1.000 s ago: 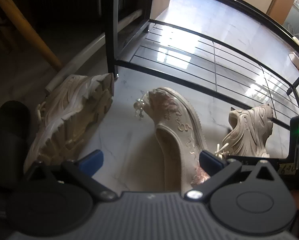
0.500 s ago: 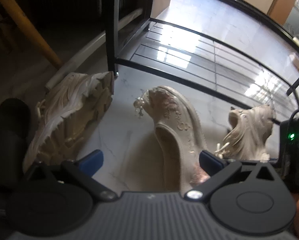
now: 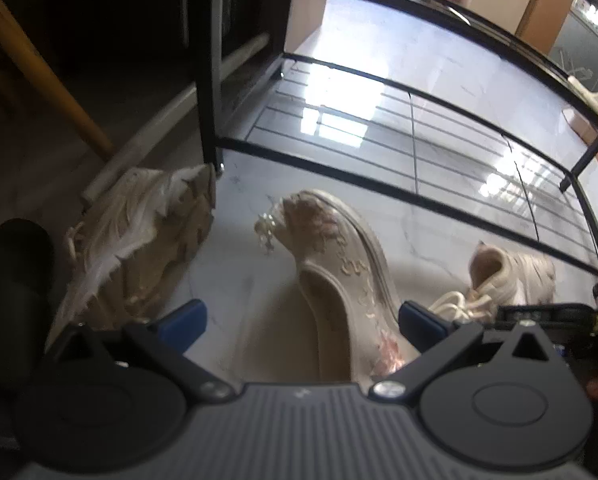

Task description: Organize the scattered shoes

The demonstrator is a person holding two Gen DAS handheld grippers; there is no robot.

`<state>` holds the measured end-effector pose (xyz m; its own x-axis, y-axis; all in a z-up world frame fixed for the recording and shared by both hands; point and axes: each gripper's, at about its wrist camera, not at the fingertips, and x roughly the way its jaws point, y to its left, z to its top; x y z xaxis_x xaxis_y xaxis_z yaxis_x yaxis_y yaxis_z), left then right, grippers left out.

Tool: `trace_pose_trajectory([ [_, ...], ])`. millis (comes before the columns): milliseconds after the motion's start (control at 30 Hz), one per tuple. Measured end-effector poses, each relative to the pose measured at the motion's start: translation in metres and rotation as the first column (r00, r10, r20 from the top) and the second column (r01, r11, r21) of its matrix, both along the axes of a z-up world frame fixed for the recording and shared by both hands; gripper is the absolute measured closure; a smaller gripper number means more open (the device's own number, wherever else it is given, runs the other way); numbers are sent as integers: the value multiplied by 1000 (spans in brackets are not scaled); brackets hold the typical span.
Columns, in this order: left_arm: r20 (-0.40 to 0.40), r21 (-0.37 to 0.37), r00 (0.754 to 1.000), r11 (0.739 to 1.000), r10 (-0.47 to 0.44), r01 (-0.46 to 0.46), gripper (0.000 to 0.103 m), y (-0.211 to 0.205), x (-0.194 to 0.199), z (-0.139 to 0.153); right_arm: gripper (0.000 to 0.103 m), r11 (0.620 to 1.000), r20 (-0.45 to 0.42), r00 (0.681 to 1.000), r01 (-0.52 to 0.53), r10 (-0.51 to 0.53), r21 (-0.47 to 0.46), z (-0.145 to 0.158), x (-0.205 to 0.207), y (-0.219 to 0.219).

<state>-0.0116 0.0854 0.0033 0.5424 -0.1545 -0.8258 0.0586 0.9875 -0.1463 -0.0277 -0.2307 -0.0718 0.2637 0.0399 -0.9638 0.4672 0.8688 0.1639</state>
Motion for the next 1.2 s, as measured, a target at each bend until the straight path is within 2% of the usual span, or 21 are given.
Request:
trace_pose_trajectory([
  [167,-12,-22,999,999,38,-39,1,9,4,1,18,996,-38,997,64,-62,55,0,-9,-14],
  [367,-13,-38,999,998,42,-43,1,12,4,3,15,990,-66,993,100,-94,99,7,-25,-19],
  [733,-12,-52,999,998,40,-41,1,11,1,6,13,995,-47,997,68,-65,68,33,-48,-42],
  [1000,-31,-71,998,996,58,-60,1,14,1,6,12,974,-109,979,187,-173,129,30,-65,-74],
  [1200,-39,-76,997,995,59,-62,1,15,1,4,11,964,-122,975,203,-183,171,29,-73,-91],
])
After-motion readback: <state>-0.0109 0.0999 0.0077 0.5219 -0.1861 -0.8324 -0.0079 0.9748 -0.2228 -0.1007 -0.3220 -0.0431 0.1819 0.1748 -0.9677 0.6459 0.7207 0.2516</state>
